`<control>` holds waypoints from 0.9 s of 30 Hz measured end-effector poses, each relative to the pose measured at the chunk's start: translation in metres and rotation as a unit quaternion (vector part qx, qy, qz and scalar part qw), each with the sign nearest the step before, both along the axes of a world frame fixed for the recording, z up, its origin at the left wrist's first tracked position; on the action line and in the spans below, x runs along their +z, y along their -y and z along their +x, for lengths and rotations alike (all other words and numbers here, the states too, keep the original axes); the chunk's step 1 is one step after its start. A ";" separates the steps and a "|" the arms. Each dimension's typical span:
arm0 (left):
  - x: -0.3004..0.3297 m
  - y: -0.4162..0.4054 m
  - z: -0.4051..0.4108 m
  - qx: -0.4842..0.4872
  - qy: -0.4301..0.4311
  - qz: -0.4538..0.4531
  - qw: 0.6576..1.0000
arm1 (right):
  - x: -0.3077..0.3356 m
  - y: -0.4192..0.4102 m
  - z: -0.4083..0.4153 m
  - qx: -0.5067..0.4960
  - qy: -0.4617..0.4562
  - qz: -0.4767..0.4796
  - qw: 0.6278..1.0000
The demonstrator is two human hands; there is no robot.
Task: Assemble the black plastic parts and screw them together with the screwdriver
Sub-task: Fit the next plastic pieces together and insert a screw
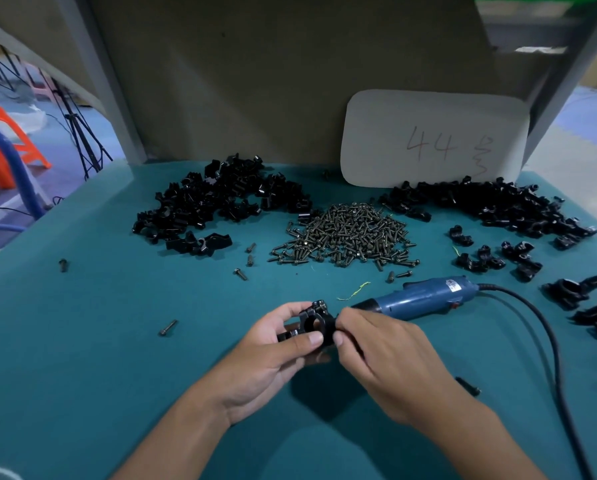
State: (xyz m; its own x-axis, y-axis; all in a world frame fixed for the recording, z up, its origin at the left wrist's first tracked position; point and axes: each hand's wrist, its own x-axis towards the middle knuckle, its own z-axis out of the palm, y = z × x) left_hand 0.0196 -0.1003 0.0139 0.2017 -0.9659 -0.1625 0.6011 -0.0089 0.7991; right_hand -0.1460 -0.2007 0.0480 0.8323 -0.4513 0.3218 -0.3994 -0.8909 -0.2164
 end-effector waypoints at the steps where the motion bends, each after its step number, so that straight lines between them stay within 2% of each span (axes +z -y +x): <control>1: -0.001 0.000 0.000 -0.001 0.004 0.001 1.000 | -0.002 0.000 0.001 -0.010 -0.008 -0.010 1.000; 4: 0.000 -0.001 0.000 -0.010 0.027 0.007 1.000 | -0.007 0.001 0.001 -0.043 -0.029 0.009 0.999; 10: 0.001 -0.002 0.000 -0.001 0.061 0.020 0.998 | -0.008 -0.003 0.001 -0.047 0.001 0.045 0.998; 13: 0.000 -0.001 0.001 0.013 0.057 0.017 0.998 | -0.004 -0.002 -0.001 -0.028 -0.001 0.064 0.998; 19: -0.003 0.000 0.002 0.011 0.008 0.013 1.000 | -0.004 0.000 -0.001 -0.011 -0.044 0.025 0.999; 27: -0.001 0.000 -0.001 0.017 0.049 0.022 0.998 | -0.006 0.001 -0.003 -0.019 -0.006 0.080 0.997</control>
State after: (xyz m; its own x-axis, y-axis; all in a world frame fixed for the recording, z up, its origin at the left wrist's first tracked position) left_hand 0.0190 -0.1000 0.0133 0.2503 -0.9510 -0.1818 0.5208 -0.0260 0.8533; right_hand -0.1488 -0.2022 0.0421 0.8166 -0.5278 0.2335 -0.4359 -0.8292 -0.3498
